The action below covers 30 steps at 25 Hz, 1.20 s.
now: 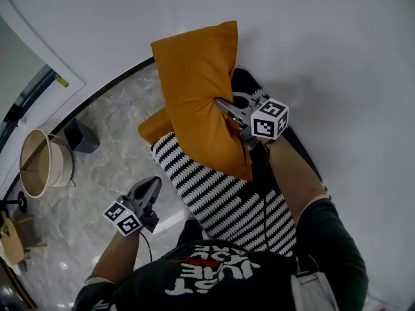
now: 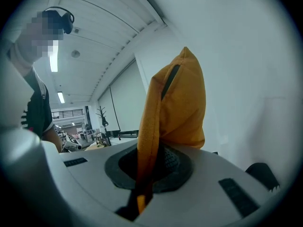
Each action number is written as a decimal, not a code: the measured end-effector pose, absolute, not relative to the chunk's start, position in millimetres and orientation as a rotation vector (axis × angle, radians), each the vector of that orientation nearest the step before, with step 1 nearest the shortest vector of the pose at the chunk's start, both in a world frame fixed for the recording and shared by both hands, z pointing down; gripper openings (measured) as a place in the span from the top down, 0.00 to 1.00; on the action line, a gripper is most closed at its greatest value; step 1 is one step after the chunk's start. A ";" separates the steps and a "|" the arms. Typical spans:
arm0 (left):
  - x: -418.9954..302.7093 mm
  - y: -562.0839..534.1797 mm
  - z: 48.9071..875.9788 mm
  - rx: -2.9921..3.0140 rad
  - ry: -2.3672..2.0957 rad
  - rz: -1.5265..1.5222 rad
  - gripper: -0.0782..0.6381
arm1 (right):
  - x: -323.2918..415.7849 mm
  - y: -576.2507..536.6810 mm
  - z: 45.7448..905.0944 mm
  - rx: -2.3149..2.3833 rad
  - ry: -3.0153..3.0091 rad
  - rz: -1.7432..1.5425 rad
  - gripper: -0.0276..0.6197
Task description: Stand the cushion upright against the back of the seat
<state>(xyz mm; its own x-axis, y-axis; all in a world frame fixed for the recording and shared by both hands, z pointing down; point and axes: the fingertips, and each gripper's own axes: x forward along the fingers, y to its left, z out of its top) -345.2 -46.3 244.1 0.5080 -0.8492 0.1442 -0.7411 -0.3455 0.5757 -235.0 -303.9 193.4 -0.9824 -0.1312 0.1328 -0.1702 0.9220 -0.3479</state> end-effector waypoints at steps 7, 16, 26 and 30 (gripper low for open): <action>-376.5 -75.6 271.6 2.066 -1.301 -0.204 0.88 | -237.7 -362.0 304.7 0.320 -2.876 0.644 0.90; -376.4 -76.1 321.8 1.926 -1.253 -0.163 0.88 | -123.8 -418.9 421.6 0.752 -2.698 0.816 0.88; -357.2 -80.7 344.1 1.925 -1.211 -0.146 0.88 | -56.2 -454.1 514.9 1.133 -2.233 0.754 0.82; -359.1 -78.9 347.6 1.917 -1.218 -0.145 0.88 | -43.5 -465.5 528.7 1.225 -2.089 0.724 0.72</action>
<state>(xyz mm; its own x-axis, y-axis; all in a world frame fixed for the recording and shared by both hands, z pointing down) -359.1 -78.9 347.6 0.5216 -0.7912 0.3192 -0.6944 -0.1763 0.6977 -43.5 -465.5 528.7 -0.3904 -0.5628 0.7286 -0.8930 0.4238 -0.1512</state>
